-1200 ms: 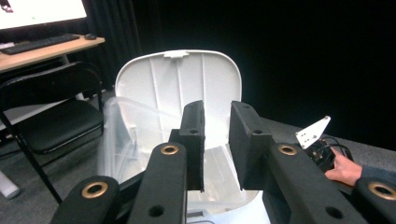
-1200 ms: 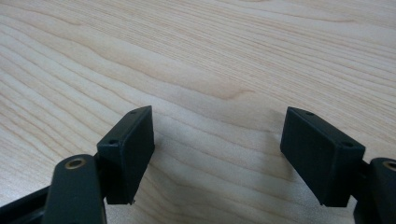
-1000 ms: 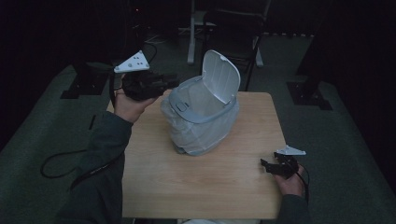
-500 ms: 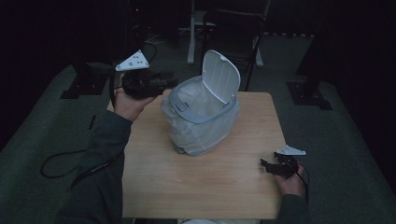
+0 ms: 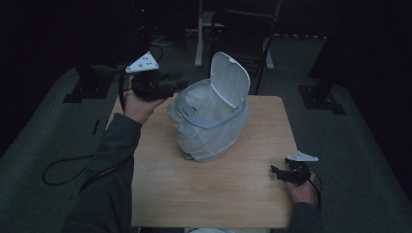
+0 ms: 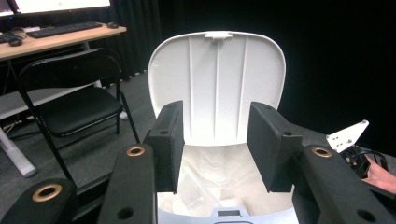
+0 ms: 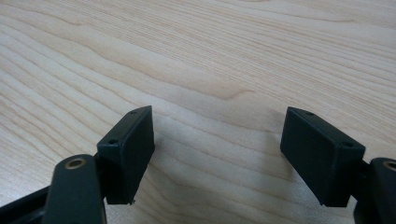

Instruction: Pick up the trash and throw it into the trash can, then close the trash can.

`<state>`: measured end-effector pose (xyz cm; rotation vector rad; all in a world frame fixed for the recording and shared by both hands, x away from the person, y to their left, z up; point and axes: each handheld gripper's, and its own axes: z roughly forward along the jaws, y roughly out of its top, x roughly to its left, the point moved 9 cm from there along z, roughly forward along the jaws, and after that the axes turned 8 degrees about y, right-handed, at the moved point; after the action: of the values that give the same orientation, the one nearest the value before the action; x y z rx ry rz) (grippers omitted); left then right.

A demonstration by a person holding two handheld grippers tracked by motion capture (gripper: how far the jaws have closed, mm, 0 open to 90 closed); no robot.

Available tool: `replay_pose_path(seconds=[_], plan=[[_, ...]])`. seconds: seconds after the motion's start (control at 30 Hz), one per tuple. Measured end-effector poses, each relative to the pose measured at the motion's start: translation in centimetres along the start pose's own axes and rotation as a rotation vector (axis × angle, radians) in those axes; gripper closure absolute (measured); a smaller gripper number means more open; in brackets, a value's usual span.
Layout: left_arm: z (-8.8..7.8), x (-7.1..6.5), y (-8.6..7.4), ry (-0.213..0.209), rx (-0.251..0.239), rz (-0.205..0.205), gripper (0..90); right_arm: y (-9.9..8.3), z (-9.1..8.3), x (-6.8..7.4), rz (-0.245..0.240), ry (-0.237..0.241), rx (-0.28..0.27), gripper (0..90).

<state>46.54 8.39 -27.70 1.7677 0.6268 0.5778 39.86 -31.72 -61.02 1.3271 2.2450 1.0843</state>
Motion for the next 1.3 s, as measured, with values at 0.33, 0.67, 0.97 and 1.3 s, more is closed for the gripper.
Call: replay_pose_path(seconds=[0.33,0.67,0.97,1.3], plan=[[2.2,0.2,0.3,0.004,-0.020,-0.043,51.6,0.0,0.0,0.0,0.000,0.000,-0.001,25.0],[4.2,-0.4,0.7,0.000,-0.021,-0.061,49.3,0.0,0.0,0.0,0.000,0.000,-0.001,25.0],[5.8,-1.1,1.6,0.014,-0.015,-0.052,48.1,0.0,0.0,0.0,0.000,0.000,0.000,25.0],[7.8,-2.3,2.9,0.015,-0.021,-0.051,48.2,0.0,0.0,0.0,0.000,0.000,0.000,25.0]])
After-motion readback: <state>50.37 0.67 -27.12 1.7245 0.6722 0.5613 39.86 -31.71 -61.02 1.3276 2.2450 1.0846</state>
